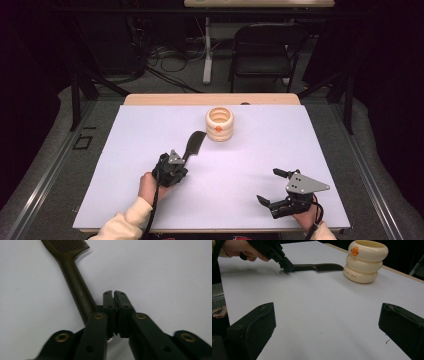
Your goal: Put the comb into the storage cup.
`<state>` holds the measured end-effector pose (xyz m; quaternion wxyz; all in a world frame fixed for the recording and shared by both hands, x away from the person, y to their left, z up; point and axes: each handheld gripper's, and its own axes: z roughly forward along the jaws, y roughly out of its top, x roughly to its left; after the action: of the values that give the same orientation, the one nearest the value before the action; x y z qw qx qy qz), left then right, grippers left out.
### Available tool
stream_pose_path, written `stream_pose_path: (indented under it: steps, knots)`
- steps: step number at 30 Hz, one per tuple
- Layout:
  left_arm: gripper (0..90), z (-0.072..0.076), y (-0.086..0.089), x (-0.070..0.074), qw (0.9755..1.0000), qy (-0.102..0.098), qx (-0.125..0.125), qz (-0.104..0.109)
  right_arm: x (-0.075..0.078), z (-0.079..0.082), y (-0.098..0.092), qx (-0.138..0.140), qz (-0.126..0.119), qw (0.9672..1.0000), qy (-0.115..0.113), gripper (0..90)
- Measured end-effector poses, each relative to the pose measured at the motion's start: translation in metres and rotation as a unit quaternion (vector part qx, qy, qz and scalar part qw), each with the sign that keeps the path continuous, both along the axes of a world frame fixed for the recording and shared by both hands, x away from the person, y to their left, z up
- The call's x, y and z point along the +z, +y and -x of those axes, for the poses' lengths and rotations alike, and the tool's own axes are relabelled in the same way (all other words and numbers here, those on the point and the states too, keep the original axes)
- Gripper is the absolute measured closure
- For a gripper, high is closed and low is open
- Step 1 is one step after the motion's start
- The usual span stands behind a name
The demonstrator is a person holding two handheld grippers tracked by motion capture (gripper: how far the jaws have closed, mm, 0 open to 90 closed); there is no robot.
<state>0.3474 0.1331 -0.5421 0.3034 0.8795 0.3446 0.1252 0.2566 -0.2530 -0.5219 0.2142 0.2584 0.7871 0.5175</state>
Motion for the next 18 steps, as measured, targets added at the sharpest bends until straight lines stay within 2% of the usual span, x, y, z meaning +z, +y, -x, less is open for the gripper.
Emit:
stream_pose_path:
  steps: [3, 7, 10, 13, 18]
  knots:
    - [63.4, 0.0, -0.001, 0.005, 0.9999, -0.006, 0.012, 0.004, 0.0, 0.0, 0.0, 0.0, -0.001, 1.0, 0.001, 0.5]
    - [46.5, -0.004, 0.001, 0.016, 0.9993, -0.012, 0.033, 0.014, 0.0, 0.0, 0.0, 0.0, 0.0, 1.0, 0.003, 0.5]
    - [38.9, -0.008, 0.002, 0.022, 0.9991, -0.009, 0.04, 0.012, -0.001, -0.001, 0.0, 0.001, 0.0, 1.0, 0.005, 0.5]
    - [31.0, -0.013, 0.003, 0.026, 0.9992, 0.004, 0.04, 0.009, -0.001, -0.001, 0.0, 0.001, 0.0, 1.0, 0.004, 0.5]
    - [25.1, -0.023, 0.002, 0.034, 0.9988, 0.01, 0.048, -0.007, -0.001, -0.001, 0.0, 0.001, -0.001, 1.0, 0.005, 0.5]
